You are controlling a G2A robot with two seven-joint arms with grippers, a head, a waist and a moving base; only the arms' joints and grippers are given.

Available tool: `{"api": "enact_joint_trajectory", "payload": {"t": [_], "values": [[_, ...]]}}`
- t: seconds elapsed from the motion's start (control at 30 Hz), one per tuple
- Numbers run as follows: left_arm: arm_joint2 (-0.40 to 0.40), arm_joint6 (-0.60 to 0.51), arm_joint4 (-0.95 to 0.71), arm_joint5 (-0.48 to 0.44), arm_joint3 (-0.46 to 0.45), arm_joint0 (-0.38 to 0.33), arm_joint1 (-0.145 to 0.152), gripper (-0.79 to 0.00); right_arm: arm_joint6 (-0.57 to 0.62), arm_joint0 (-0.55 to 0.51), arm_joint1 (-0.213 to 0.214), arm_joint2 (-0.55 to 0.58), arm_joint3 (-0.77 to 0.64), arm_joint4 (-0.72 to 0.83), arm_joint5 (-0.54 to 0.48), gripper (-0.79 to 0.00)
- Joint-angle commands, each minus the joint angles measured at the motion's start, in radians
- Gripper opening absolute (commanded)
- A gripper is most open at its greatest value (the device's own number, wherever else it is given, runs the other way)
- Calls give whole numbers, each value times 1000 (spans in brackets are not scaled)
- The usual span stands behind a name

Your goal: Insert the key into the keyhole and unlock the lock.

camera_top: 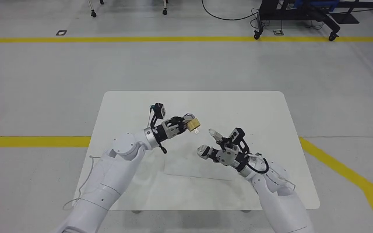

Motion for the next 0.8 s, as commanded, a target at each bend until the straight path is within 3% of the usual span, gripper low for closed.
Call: {"api": "enact_joint_trajectory", "payload": {"t": [0.0, 0.27, 0.53, 0.6, 0.67, 0.73, 0.77], "values": [[12, -25, -31, -23, 18, -8, -7, -785, 1, 1, 0, 4, 9, 10, -9, -536], [44, -52, -74, -76, 96, -58, -32, -785, 27, 24, -4, -14, 32, 22, -53, -486], [57, -74, -91, -76, 144, -78, -45, -785, 11, 42, -6, -29, 26, 1, -88, -486], [57, -77, -92, -78, 150, -82, -47, -785, 12, 47, -8, -34, 31, 5, -91, -499], [55, -78, -93, -81, 157, -85, -49, -785, 8, 55, -9, -40, 36, 1, -93, -597], [51, -83, -97, -84, 164, -87, -50, -785, 0, 62, -9, -45, 42, -6, -93, -619], [51, -85, -98, -85, 166, -88, -51, -785, -4, 66, -10, -48, 45, -7, -93, -674]]}}
